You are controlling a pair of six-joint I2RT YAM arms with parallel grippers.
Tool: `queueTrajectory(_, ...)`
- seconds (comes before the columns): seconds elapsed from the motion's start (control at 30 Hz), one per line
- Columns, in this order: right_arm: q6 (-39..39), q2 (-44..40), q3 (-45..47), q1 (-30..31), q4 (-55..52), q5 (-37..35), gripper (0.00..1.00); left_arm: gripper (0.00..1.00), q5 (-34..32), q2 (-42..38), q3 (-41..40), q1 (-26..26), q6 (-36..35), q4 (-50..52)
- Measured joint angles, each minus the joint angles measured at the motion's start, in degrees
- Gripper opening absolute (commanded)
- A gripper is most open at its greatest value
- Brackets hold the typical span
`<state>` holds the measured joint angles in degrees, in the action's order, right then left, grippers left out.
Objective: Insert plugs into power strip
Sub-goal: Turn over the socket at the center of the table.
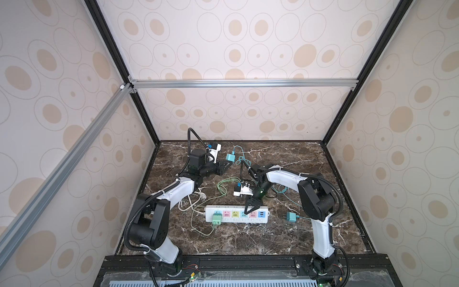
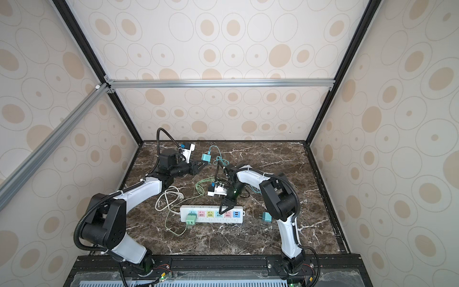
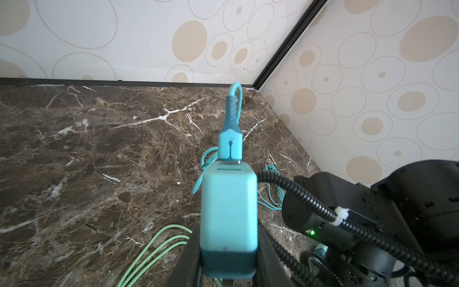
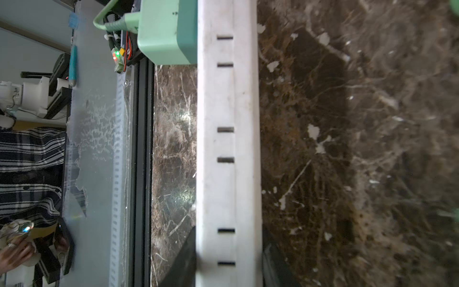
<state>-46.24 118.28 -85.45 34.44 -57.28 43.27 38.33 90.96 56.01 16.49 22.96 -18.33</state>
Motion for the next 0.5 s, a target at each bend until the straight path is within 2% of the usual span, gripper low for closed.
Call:
queueTrajectory(0.1,2.75,-1.16,0.85,-0.26,3.15,-2.71,0.45,0.14,0.0,-0.98,-0.26,0.0,0.0,0.0)
queueTrajectory(0.17,4.81,-3.02,2.93,-0.55,6.58,-4.63,0.54,0.14,0.0,-1.55,-0.28,0.0,0.0,-0.02)
queueTrajectory(0.2,5.9,-4.02,3.89,-0.79,7.85,-5.53,0.61,0.14,0.0,-1.73,-0.28,0.0,0.0,-0.09)
queueTrajectory(0.5,13.31,-9.86,7.43,-1.88,17.57,-11.54,0.61,0.14,0.13,-1.97,-0.44,0.0,0.0,-0.07)
